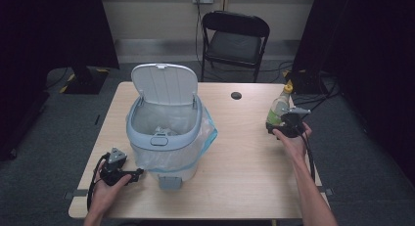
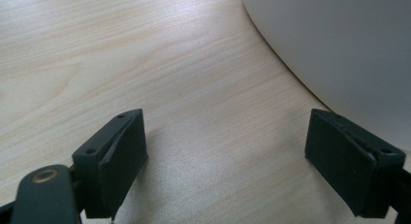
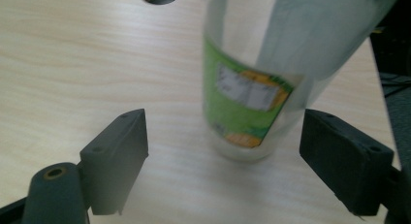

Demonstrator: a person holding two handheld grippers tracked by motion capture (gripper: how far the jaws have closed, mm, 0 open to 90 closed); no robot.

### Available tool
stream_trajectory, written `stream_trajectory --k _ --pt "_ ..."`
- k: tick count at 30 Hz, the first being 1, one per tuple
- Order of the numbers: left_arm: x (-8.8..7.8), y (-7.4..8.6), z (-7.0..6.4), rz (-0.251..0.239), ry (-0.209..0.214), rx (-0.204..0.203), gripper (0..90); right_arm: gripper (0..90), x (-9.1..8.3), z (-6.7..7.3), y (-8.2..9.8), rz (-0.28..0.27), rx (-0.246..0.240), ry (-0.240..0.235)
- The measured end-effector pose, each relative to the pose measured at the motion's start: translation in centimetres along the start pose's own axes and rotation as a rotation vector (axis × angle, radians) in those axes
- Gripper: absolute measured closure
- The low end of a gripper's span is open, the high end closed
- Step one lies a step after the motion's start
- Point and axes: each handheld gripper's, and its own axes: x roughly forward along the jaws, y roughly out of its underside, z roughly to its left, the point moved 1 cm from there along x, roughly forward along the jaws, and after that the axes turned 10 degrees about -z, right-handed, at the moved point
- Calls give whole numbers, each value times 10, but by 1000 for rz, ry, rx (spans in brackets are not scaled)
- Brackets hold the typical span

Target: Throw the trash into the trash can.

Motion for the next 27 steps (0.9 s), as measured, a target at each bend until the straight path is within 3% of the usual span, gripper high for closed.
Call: stream_trajectory --k 4,9,12,17,27 --pt "0 0 0 0 0 0 144 171 10 -8 0 3 13 22" --pt "0 0 0 0 0 0 144 180 18 -11 -1 -7 23 16" --pt "0 0 0 0 0 0 144 187 27 -12 2 -11 11 27" --pt "0 0 0 0 0 0 144 208 39 -14 9 -2 33 25" --pt "0 0 0 0 0 -1 144 272 49 -14 9 -21 36 41"
